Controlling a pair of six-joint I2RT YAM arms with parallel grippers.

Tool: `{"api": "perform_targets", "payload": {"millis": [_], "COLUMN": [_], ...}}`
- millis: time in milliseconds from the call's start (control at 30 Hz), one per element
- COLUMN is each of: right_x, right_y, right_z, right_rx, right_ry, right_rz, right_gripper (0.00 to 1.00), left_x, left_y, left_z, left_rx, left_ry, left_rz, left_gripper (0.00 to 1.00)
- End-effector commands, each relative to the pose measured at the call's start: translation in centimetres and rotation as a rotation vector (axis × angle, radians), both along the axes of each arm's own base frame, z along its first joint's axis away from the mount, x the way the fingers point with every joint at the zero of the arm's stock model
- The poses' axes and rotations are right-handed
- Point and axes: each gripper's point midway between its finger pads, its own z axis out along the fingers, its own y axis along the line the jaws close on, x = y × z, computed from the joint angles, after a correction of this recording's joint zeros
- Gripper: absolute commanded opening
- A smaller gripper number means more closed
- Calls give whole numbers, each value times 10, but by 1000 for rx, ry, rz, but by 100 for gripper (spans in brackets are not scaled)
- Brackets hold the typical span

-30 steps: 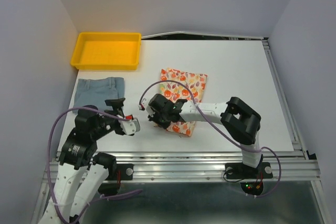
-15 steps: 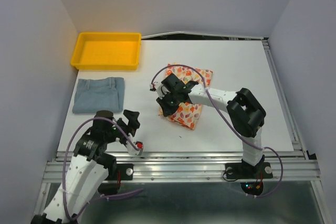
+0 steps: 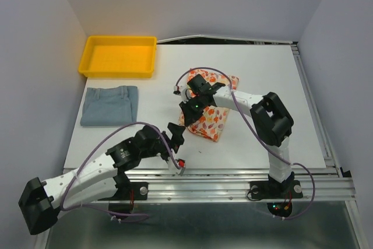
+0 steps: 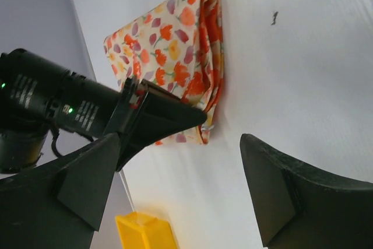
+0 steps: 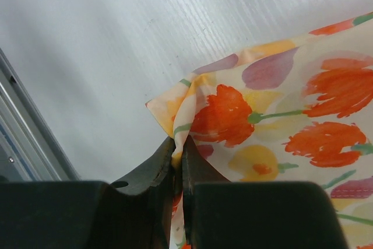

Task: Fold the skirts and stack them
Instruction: Fold the skirt

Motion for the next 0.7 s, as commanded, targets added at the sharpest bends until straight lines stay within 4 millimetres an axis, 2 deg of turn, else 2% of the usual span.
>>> {"api": "perform_targets", "payload": {"millis": [0,33,233,333,667], "right_x": [-1,-2,-1,-2,-11], "right_y": [17,17,16,15,13], "right_z": [22,22,22,19,17], "right_rx": [74,73,76,72,76], "right_ry": [18,25,44,52,90], "right_rz": [33,35,22,21,37], "right_gripper": [1,1,1,1,1], "left_x": [15,15,15,14,33], "left_y": [-14,-22,-41,-47,-61], "left_z": [10,14,-4,-12,-43], "left_rx": [-107,-130,-130,-115,-77], "left_ry": [-145,-180,-210,-227,-222], "left_rz": [73,71,38,11,63], "left_gripper": [97,98,98,98,98]}}
